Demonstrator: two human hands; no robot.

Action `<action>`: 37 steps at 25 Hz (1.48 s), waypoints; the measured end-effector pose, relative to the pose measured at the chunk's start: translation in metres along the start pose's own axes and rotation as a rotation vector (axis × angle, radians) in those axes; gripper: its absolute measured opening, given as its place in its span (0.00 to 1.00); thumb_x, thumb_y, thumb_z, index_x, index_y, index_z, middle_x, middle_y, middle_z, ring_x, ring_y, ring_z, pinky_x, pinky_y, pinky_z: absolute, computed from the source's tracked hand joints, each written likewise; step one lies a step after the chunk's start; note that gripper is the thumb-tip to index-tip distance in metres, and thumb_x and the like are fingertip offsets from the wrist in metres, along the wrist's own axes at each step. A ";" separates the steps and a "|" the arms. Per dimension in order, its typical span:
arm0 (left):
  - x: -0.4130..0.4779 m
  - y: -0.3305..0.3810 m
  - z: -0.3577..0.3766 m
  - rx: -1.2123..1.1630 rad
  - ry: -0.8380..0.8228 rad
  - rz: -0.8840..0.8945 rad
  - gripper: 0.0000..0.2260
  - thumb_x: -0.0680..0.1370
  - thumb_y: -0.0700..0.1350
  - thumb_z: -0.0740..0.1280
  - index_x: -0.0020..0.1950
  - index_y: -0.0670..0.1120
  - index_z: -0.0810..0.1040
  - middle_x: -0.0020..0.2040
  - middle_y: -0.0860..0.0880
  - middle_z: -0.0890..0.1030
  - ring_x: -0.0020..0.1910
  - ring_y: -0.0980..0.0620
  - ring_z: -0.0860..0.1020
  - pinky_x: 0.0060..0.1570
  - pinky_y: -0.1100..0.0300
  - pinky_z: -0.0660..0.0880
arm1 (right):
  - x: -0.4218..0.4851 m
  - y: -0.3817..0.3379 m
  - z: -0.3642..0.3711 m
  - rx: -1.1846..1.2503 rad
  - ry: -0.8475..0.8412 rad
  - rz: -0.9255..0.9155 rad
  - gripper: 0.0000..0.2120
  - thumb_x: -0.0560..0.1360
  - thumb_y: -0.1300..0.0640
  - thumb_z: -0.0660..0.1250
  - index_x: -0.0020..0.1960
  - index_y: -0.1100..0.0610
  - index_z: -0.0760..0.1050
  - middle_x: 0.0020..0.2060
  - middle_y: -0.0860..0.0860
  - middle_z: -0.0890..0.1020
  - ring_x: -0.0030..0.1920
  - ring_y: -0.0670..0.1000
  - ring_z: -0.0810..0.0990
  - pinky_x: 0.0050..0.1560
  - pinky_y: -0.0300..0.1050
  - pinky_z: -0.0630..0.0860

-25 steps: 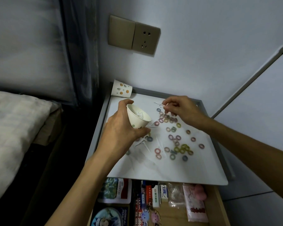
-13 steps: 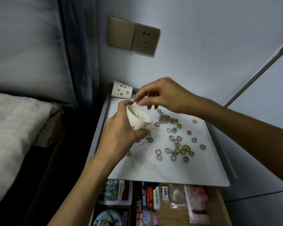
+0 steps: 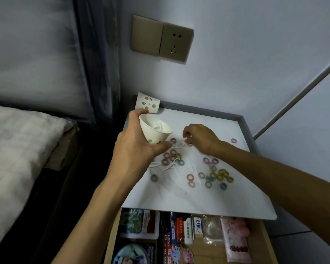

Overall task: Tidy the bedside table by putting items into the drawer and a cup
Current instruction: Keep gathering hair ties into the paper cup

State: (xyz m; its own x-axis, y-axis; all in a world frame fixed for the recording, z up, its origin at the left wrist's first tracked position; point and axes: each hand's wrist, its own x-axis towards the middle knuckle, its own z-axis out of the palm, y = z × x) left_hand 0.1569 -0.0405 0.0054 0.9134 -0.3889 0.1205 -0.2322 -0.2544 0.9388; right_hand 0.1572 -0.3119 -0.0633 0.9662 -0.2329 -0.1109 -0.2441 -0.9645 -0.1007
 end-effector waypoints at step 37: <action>-0.002 0.005 0.003 -0.020 -0.020 -0.013 0.36 0.64 0.51 0.81 0.67 0.55 0.66 0.53 0.52 0.79 0.48 0.51 0.79 0.47 0.48 0.81 | -0.114 -0.021 0.002 0.285 0.057 0.274 0.09 0.74 0.56 0.72 0.53 0.58 0.82 0.47 0.52 0.85 0.39 0.44 0.79 0.44 0.34 0.73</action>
State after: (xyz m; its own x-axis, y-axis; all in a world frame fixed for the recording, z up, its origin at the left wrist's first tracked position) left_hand 0.1523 -0.0438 0.0087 0.9093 -0.4035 0.1017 -0.2132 -0.2420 0.9466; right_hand 0.0523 -0.2644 -0.0501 0.8631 -0.4912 -0.1174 -0.4991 -0.7943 -0.3465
